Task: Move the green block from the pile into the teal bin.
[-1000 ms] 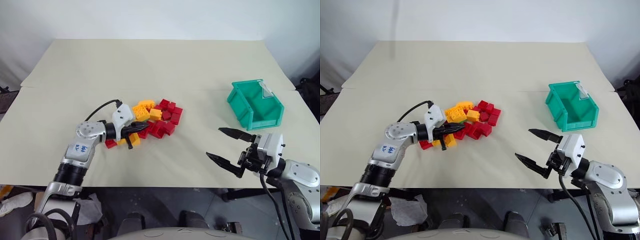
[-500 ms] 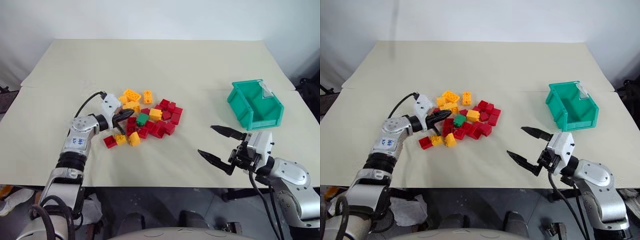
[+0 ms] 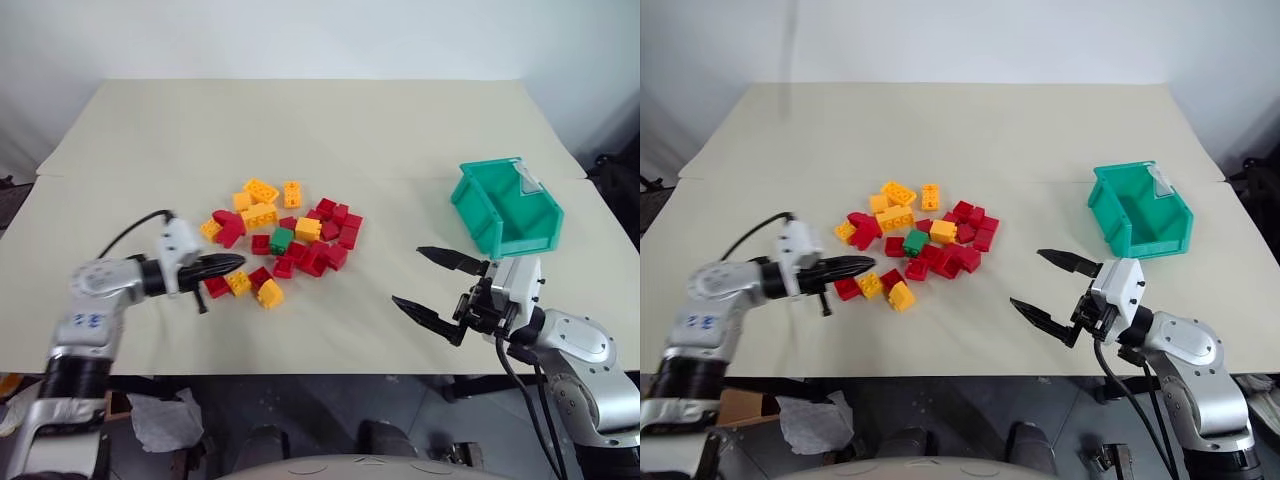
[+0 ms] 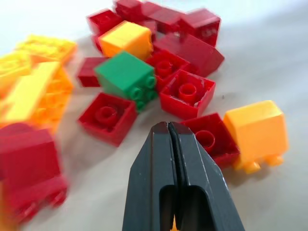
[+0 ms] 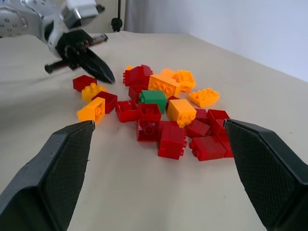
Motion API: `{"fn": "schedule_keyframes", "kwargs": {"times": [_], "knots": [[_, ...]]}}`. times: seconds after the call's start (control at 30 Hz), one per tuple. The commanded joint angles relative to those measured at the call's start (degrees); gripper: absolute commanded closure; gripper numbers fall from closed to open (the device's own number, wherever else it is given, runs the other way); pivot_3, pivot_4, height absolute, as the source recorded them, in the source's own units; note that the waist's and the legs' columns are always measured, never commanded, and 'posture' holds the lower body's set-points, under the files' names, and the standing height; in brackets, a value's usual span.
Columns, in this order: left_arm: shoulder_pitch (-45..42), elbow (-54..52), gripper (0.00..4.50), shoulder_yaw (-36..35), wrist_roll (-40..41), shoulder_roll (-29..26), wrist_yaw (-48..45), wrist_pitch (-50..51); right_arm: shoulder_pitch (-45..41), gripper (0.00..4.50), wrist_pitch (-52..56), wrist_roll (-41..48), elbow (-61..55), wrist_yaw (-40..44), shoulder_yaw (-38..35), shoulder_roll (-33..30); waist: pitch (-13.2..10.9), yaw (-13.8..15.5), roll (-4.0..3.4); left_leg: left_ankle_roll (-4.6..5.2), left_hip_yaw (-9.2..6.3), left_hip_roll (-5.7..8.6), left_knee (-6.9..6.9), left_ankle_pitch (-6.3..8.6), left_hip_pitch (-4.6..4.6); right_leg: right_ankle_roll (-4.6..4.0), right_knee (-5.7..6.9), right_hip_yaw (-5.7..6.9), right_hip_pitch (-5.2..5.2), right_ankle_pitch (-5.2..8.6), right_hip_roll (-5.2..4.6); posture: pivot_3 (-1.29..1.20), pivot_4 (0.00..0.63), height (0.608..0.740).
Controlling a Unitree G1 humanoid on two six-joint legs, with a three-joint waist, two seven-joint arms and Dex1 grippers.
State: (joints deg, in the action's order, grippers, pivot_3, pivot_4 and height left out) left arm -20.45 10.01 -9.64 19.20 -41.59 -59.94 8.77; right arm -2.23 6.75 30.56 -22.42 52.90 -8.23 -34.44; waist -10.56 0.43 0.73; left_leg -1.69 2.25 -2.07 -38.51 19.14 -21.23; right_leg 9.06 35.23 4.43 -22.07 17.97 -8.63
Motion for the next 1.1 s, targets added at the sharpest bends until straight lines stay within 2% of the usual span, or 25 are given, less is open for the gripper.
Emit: {"fn": "schedule_keyframes", "kwargs": {"times": [0.03,0.23,0.37,0.43,0.63,0.93,1.1], "knots": [[5.36,-3.39,3.62,-8.78,6.25,-1.53,-0.26,1.24,-1.05,0.0,0.13,1.45,-0.89,0.85,-0.84,-0.8,0.0,-0.35,0.0,0.0,0.0,-0.01,0.01,0.0,0.0,0.0,0.05,0.0,-0.02,0.0,0.0,0.0,0.15,0.74],[11.98,-4.41,1.86,-13.27,6.93,-2.36,0.94,0.93,-1.98,0.0,0.42,1.57,-0.08,2.38,-0.97,-1.55,0.0,-0.11,0.0,0.0,-0.01,-0.01,-0.09,0.02,-0.02,0.0,0.15,0.0,-0.04,0.0,-0.01,0.0,0.15,0.74],[12.81,-5.85,0.61,-12.05,6.43,-2.06,1.36,1.56,-3.01,0.0,0.41,1.41,1.33,3.48,-1.3,-1.93,0.0,-0.06,0.01,0.02,-0.01,-0.01,-0.1,0.04,-0.03,-0.01,0.16,-0.01,-0.05,0.0,-0.02,0.0,0.15,0.74],[10.81,-6.98,0.02,-9.21,5.41,-1.03,2.77,2.65,-3.37,0.0,0.38,1.37,1.95,3.94,-1.5,-2.23,0.0,-0.1,0.01,0.02,0.0,-0.01,-0.1,0.04,-0.03,-0.01,0.17,-0.02,-0.06,0.0,-0.02,0.0,0.15,0.74],[-1.25,-8.98,0.02,-0.03,4.55,3.15,8.97,12.76,-3.27,0.0,0.21,1.09,2.81,4.57,-1.95,-2.66,0.0,0.84,0.01,0.02,0.01,0.0,-0.23,0.04,-0.06,-0.01,0.23,-0.03,-0.06,0.0,-0.01,0.0,0.15,0.74],[-21.45,-5.44,0.02,13.08,0.86,10.3,19.0,37.11,-1.58,0.0,-0.04,0.63,0.64,2.42,-2.28,-1.54,-0.01,0.8,0.03,0.06,0.07,0.01,-0.4,0.09,-0.11,0.0,0.34,-0.05,-0.13,0.0,0.0,0.0,0.15,0.74],[-26.66,0.24,0.02,17.86,-3.76,11.73,21.83,41.22,-0.34,0.0,-0.55,0.15,-0.67,0.72,-1.75,-0.34,-0.01,0.67,0.03,0.06,0.16,0.01,-0.4,0.09,-0.11,0.0,0.34,-0.13,-0.19,0.0,0.0,0.0,0.15,0.74]]}}
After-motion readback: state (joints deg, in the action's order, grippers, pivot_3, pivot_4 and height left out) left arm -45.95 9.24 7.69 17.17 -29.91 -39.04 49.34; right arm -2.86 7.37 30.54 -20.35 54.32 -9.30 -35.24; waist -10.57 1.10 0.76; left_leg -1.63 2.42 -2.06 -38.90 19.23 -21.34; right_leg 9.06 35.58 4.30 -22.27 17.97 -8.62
